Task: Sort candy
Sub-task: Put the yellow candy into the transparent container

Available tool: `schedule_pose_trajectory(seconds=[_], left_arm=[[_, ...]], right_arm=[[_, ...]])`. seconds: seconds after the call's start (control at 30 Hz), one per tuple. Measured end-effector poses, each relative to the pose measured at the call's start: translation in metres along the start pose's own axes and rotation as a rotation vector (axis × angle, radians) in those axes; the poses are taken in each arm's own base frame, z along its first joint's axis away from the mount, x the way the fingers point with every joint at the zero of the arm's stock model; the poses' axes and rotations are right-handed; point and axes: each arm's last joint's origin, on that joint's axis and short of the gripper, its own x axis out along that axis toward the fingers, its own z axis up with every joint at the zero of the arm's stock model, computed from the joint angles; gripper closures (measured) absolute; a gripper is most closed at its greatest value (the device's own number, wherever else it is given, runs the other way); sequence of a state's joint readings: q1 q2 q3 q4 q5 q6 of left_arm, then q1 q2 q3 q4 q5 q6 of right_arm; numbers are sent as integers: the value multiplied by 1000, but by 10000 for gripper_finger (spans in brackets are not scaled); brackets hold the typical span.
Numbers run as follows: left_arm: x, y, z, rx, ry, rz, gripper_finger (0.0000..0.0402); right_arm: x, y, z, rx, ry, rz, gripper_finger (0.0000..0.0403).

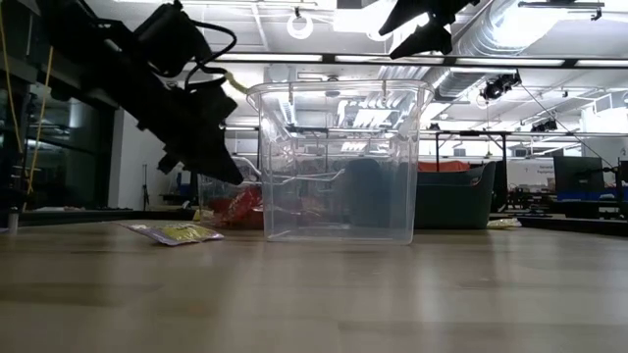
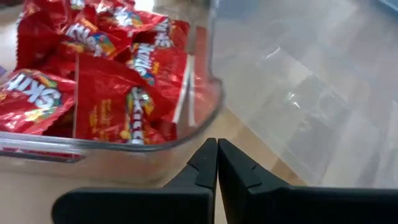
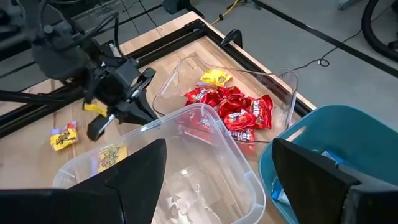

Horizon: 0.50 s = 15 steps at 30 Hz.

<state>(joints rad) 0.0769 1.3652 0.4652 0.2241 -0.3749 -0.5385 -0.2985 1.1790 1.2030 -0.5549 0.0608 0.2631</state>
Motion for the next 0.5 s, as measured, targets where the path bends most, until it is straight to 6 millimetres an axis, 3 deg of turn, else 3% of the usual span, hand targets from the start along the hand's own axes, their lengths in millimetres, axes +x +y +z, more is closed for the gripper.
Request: schedule_pose_trajectory(seconds=[0.1,0.23,0.37,0.5], left_arm=[[-11,2,12,-34,11,-111,401],[-45,1,41,11,-24,-257,401],[-76,23,65,14,-126,33,401],[-78,60,79,-60,-104,246,401]], right_arm=[[0,0,0,13,2,9,114],[0,0,0,25,4,12,114],[0,0,0,25,0,-4,114],[0,-1,0,24,-7,-27,114]])
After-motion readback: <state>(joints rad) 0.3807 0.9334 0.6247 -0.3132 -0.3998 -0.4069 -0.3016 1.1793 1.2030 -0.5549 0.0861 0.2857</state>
